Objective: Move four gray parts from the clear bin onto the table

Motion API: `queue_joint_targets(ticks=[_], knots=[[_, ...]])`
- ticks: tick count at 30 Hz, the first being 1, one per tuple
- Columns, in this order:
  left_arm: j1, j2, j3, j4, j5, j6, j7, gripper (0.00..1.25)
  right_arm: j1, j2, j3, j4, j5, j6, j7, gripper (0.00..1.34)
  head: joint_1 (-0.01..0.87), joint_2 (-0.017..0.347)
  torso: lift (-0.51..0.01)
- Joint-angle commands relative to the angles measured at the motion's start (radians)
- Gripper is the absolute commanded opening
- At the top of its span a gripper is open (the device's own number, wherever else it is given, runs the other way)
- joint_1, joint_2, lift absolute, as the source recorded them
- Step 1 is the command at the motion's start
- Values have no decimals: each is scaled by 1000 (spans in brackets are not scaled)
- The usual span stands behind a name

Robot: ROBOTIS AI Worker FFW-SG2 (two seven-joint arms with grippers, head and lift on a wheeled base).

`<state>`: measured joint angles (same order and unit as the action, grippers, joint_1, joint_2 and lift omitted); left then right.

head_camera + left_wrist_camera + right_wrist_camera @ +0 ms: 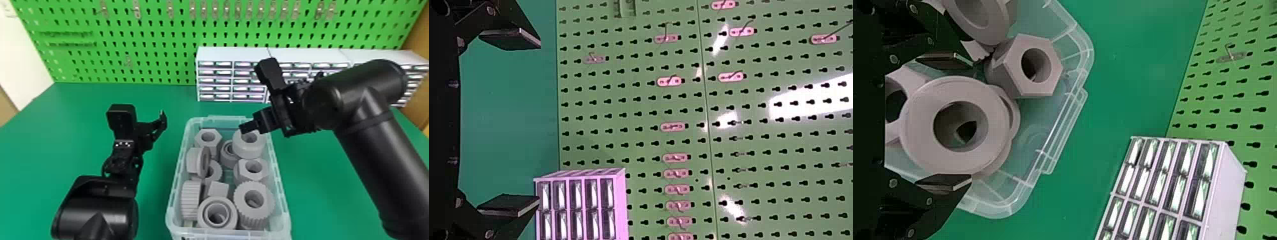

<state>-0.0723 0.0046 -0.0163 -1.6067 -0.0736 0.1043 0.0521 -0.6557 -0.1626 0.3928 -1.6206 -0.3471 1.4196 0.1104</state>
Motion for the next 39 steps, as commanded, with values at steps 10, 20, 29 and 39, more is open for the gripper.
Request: queue_joint_targets(ticks=[10, 20, 29, 39], knots=[[-1, 0, -5, 2, 0, 0, 0, 1068, -27, 6, 47, 105, -30, -80, 0, 884, 693, 72, -52], [-7, 0, -5, 4, 2, 0, 0, 1068, -58, 12, 97, 189, -63, -145, 0, 885, 693, 72, -52], [-10, 0, -7, 5, 2, 0, 0, 1068, -61, 14, 123, 237, -72, -171, 0, 884, 693, 72, -52], [-10, 0, -8, 8, 5, 0, 0, 1068, -62, 14, 133, 265, -76, -183, 0, 884, 693, 72, -52]])
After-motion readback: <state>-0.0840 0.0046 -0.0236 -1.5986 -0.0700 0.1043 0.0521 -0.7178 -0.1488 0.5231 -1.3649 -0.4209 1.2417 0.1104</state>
